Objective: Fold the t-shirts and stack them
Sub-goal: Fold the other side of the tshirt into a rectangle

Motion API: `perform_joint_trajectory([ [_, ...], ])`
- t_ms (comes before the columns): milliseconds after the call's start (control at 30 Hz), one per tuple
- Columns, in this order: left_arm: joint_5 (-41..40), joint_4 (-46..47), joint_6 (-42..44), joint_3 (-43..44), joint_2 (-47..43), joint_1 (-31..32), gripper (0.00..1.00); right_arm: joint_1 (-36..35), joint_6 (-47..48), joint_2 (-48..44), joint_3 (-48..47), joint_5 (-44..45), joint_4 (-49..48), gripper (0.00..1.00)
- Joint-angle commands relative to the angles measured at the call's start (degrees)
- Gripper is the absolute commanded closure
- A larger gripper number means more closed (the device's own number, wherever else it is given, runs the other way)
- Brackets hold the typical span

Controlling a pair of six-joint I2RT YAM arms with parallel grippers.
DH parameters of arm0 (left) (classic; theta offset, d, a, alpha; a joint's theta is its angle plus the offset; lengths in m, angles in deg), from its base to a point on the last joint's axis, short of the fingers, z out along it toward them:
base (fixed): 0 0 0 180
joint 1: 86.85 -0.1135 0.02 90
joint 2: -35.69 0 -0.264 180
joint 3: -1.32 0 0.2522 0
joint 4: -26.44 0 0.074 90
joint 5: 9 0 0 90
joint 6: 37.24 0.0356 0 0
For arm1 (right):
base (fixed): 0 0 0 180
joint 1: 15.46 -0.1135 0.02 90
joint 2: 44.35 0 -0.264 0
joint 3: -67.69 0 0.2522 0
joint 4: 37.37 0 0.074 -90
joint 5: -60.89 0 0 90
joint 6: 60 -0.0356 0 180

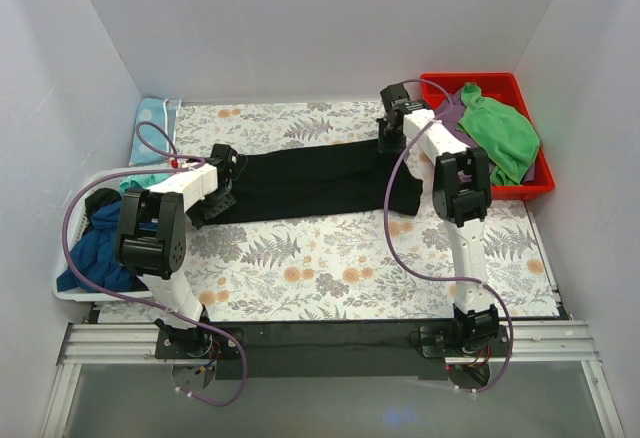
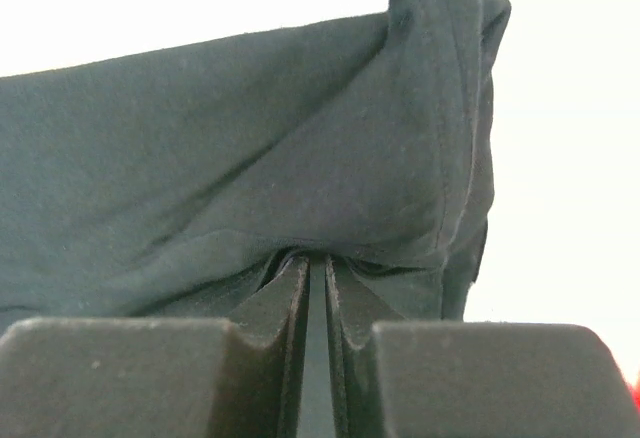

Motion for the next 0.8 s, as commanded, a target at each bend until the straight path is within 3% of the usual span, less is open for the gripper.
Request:
perform_joint_trajectory([
  [0, -1.13, -0.54, 2.05, -0.84, -2.42, -1.33, 0.28, 1.10, 1.72, 3.31, -8.32, -6.85, -3.53, 0.84],
  [167, 0.10, 0.34, 3.28, -0.40, -2.86, -1.33, 0.28, 1.90, 2.51, 0.69, -7.47, -11.71, -10.98, 0.84],
  [300, 1.42, 1.83, 4.24, -0.57, -3.21, -1.33, 0.28, 2.60, 3.31, -5.46, -0.79, -22.65, -20.47, 0.84],
  [467, 2.47, 3.06, 5.21, -0.49, -3.03, -1.33, 0.28, 3.04, 2.78, -8.37, 0.89, -32.09, -24.19, 0.82],
  [633, 3.00, 4.64, 6.53, 0.13, -3.47, -1.33, 0.28, 2.95, 3.83, -14.34, 5.89, -21.05, -19.73, 0.80],
  [767, 3.35, 6.13, 7.76, 1.36, -4.17, -1.33, 0.27, 2.95, 5.68, -21.01, 15.54, -14.71, -16.99, 0.78],
])
